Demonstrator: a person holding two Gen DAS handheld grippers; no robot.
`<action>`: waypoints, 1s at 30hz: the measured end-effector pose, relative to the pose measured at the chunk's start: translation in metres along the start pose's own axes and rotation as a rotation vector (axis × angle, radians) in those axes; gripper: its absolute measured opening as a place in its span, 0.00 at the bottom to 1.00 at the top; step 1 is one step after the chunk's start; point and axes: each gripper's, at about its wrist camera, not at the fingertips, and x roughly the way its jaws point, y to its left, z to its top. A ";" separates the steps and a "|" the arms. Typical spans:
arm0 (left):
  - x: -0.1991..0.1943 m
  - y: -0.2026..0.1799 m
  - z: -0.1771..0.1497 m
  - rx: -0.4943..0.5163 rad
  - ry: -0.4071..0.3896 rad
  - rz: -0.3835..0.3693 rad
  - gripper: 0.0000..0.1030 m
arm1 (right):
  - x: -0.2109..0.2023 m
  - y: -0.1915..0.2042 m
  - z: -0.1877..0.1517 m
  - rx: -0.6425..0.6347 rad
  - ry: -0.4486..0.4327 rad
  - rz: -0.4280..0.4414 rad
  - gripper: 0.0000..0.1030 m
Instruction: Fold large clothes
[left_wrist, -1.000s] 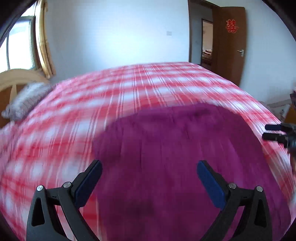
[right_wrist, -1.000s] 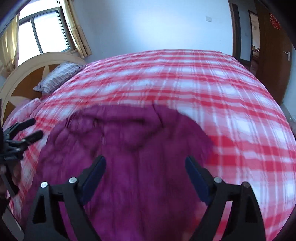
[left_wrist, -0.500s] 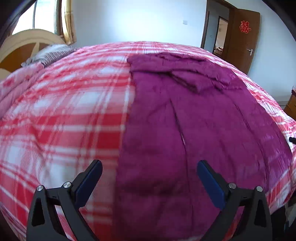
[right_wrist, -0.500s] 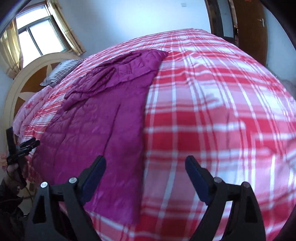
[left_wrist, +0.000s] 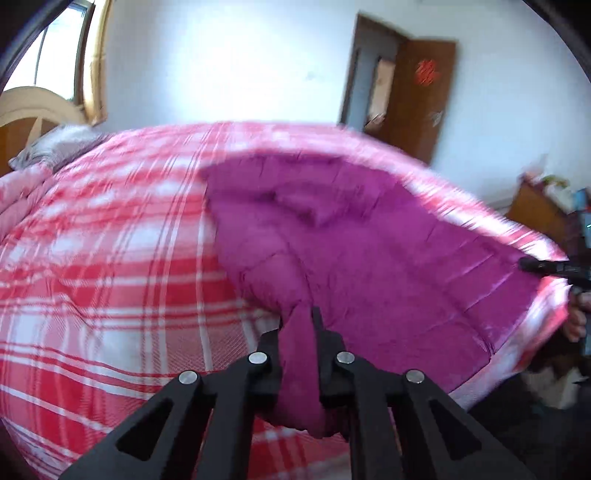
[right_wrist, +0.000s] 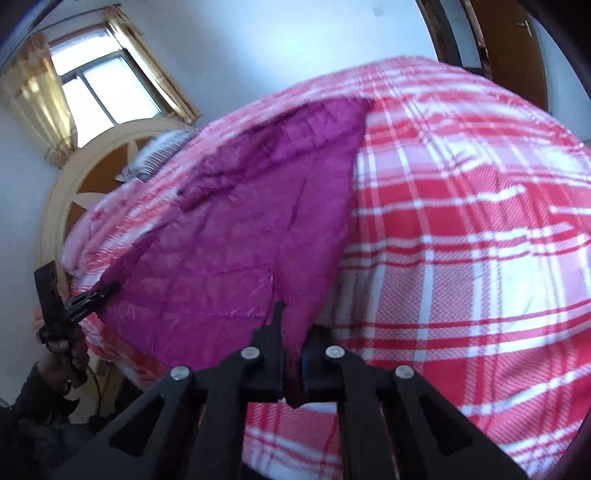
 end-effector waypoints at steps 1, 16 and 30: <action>-0.019 -0.002 0.005 0.003 -0.032 -0.034 0.07 | -0.017 0.005 0.001 -0.009 -0.027 0.013 0.08; 0.016 0.027 0.139 -0.066 -0.098 -0.165 0.11 | -0.057 0.018 0.120 0.037 -0.297 0.117 0.08; 0.125 0.062 0.185 -0.050 0.078 0.018 0.26 | 0.114 -0.078 0.207 0.198 -0.126 -0.071 0.08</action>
